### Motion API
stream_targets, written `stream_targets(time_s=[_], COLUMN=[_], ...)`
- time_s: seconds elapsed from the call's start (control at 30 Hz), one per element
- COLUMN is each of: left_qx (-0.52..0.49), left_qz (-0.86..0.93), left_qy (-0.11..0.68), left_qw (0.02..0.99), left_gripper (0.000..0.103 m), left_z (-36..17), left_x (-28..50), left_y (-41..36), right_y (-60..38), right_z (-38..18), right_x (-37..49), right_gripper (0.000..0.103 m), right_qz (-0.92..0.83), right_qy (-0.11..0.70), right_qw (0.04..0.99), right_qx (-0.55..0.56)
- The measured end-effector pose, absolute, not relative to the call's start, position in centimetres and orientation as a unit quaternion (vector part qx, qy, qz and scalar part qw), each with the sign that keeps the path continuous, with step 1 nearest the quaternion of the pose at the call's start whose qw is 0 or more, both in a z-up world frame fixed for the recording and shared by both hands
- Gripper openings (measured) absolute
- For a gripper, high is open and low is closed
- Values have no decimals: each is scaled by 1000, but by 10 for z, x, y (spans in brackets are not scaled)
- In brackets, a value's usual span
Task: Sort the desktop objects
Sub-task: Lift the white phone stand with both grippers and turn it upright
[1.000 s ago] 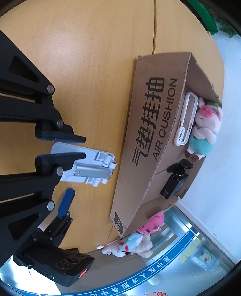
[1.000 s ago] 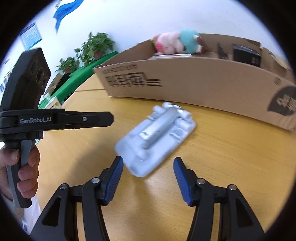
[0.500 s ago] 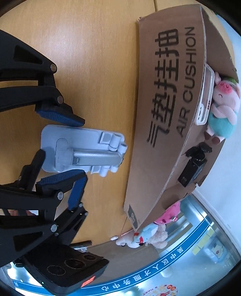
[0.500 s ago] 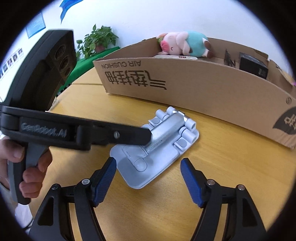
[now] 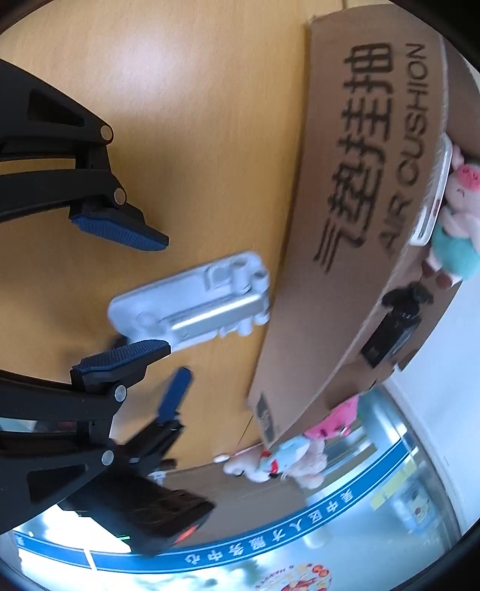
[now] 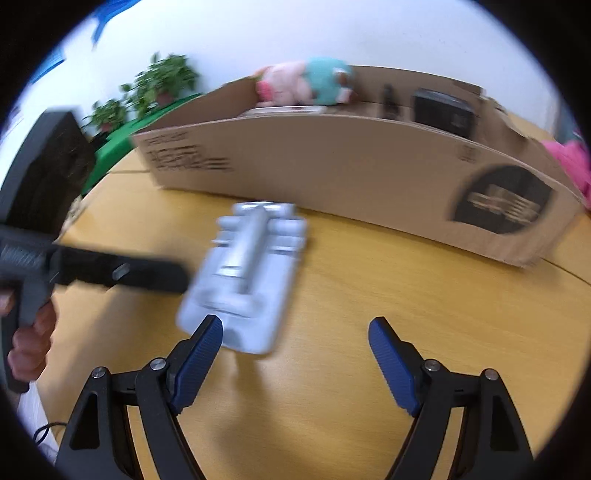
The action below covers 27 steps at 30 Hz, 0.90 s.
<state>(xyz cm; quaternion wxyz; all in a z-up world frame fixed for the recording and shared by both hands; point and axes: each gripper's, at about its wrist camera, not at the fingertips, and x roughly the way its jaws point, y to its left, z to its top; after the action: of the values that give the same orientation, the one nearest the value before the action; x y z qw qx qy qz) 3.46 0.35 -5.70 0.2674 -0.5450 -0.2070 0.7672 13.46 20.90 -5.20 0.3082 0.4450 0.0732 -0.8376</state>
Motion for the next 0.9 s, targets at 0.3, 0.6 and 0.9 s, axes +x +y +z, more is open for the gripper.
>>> stream_targets(time_s=[0.3,0.6,0.9], left_qx=[-543,-533,-512], left_qz=[760,787,804], left_qy=[-236,-188,-169], left_qw=[267,249,249], left_gripper=[53,33,32], left_z=[-62,-58,-34], left_x=[12,24,42], left_y=[6,20,27], right_y=[158,169,184], right_z=[-58,-58,-40], right_x=[143,151,162], right_gripper=[72,71,71], right_qz=[-848,-854,-867], right_qy=[146,125,89], right_qw=[296,284,284], right_qx=[415,417,399])
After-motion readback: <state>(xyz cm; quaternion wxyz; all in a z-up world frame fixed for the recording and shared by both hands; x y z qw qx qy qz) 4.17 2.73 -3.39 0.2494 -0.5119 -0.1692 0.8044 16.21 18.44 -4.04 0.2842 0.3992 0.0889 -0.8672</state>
